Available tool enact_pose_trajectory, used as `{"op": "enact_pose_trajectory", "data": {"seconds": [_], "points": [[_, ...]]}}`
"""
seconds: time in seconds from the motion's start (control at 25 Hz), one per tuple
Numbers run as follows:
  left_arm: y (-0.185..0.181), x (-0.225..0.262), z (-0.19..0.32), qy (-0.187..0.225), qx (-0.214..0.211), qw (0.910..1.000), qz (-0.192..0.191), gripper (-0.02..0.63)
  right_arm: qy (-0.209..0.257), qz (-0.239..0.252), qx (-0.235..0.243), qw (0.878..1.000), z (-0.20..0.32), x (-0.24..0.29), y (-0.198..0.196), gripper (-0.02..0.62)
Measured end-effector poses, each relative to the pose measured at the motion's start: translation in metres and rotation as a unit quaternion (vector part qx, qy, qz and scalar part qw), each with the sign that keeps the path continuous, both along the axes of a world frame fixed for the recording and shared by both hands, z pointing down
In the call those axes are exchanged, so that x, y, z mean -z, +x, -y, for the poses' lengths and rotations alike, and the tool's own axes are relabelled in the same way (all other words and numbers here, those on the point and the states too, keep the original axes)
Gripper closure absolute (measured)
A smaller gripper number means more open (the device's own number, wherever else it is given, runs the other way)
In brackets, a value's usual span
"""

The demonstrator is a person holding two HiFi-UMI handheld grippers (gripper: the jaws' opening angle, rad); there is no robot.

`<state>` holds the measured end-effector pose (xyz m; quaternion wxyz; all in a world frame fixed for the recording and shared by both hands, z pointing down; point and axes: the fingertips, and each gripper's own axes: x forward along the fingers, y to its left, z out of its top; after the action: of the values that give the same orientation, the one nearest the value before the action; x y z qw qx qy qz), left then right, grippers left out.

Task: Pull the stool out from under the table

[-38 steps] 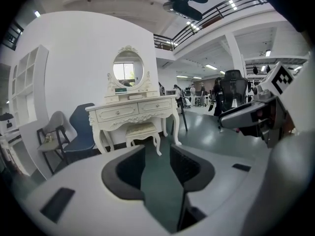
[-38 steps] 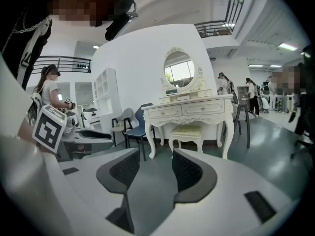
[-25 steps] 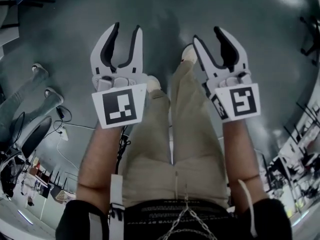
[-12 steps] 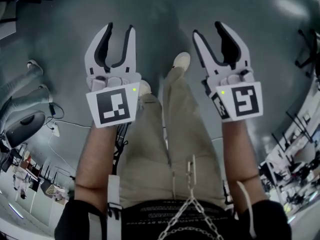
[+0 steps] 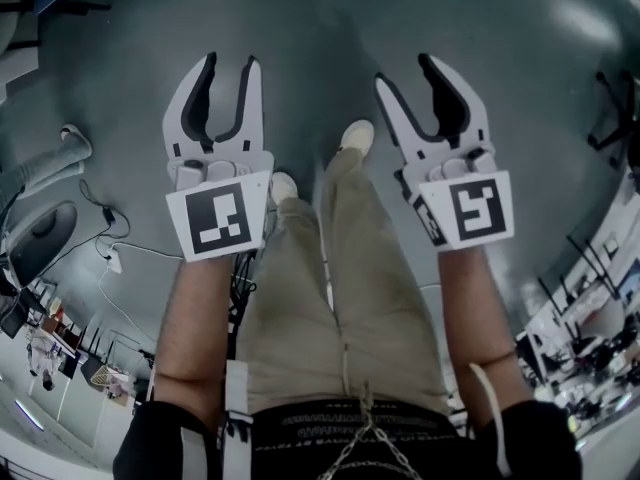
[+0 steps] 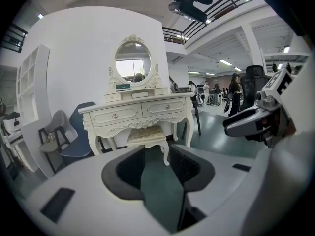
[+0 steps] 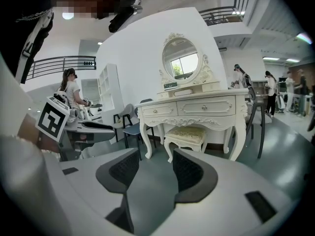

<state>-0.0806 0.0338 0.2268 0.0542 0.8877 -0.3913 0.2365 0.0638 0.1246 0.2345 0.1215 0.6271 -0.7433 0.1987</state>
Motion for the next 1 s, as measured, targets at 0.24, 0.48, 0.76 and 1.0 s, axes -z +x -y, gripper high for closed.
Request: {"op": "enact_pose_trajectory", "data": {"seconds": [0.24, 0.48, 0.76, 1.0], "points": [[0.016, 0.001, 0.020, 0.000, 0.019, 0.9998, 0.000, 0.465, 0.004, 0.001, 0.015, 1.000, 0.018, 0.000, 0.023, 0.400], [0.024, -0.006, 0.028, -0.003, 0.031, 0.9995, 0.004, 0.465, -0.003, 0.005, 0.027, 1.000, 0.036, -0.012, 0.038, 0.400], [0.033, -0.034, 0.039, -0.027, 0.023, 0.9994, 0.005, 0.465, -0.014, 0.005, 0.035, 0.999, 0.047, -0.019, 0.035, 0.400], [0.055, -0.018, 0.064, -0.009, 0.010, 0.9998, -0.014, 0.465, -0.005, 0.011, 0.019, 1.000, 0.067, -0.005, 0.047, 0.400]]}}
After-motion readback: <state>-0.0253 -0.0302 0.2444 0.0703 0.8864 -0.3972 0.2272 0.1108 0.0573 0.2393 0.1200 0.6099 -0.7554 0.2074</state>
